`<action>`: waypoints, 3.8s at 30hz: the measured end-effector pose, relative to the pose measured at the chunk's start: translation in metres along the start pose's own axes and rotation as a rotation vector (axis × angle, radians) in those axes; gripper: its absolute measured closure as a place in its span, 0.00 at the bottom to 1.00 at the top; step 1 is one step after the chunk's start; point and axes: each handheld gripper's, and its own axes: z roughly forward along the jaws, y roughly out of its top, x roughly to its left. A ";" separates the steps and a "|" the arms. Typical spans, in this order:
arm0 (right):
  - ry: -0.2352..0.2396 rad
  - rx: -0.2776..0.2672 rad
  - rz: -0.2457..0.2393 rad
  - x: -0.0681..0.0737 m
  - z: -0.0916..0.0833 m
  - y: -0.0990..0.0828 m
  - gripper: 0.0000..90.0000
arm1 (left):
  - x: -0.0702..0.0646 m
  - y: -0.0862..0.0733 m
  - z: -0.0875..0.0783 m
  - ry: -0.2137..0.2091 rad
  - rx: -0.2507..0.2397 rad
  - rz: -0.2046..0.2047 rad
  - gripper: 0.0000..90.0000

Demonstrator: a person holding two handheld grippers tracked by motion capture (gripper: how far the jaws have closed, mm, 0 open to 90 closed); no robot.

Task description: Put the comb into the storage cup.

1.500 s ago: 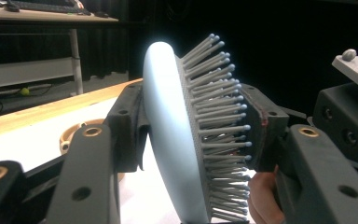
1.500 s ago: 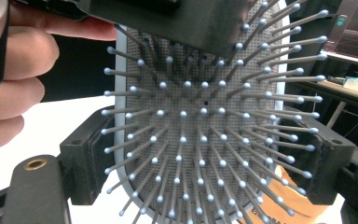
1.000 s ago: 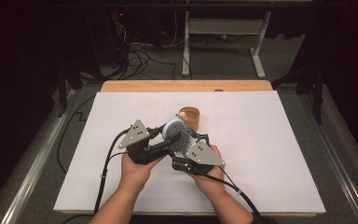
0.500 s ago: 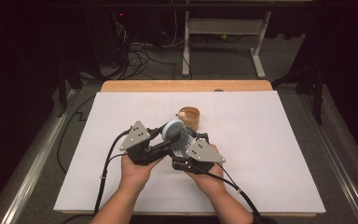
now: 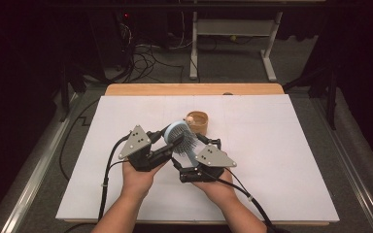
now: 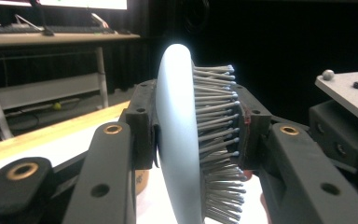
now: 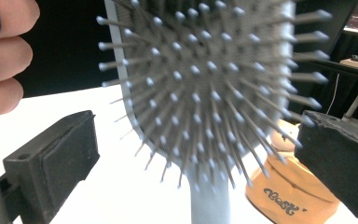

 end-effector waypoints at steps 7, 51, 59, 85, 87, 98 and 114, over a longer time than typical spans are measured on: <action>-0.013 0.001 0.025 -0.011 -0.014 -0.005 0.00 | 0.005 0.001 -0.006 0.020 -0.027 0.012 0.66; -0.267 0.068 0.183 -0.099 -0.136 -0.074 0.00 | 0.034 -0.005 -0.026 0.115 -0.036 0.021 0.66; -0.263 0.056 0.186 -0.099 -0.137 -0.074 0.00 | 0.034 -0.001 -0.023 0.108 -0.035 0.022 0.66; -0.267 0.035 0.192 -0.100 -0.139 -0.075 0.00 | 0.031 0.046 -0.012 0.080 -0.070 0.051 0.66; -0.269 0.036 0.192 -0.100 -0.139 -0.076 0.00 | 0.031 0.049 -0.010 0.079 -0.075 0.048 0.66; -0.270 0.029 0.192 -0.100 -0.139 -0.075 0.00 | 0.032 0.066 -0.004 0.071 -0.098 0.044 0.66; -0.272 0.020 0.187 -0.100 -0.140 -0.074 0.00 | 0.039 0.075 0.028 0.065 -0.091 0.035 0.66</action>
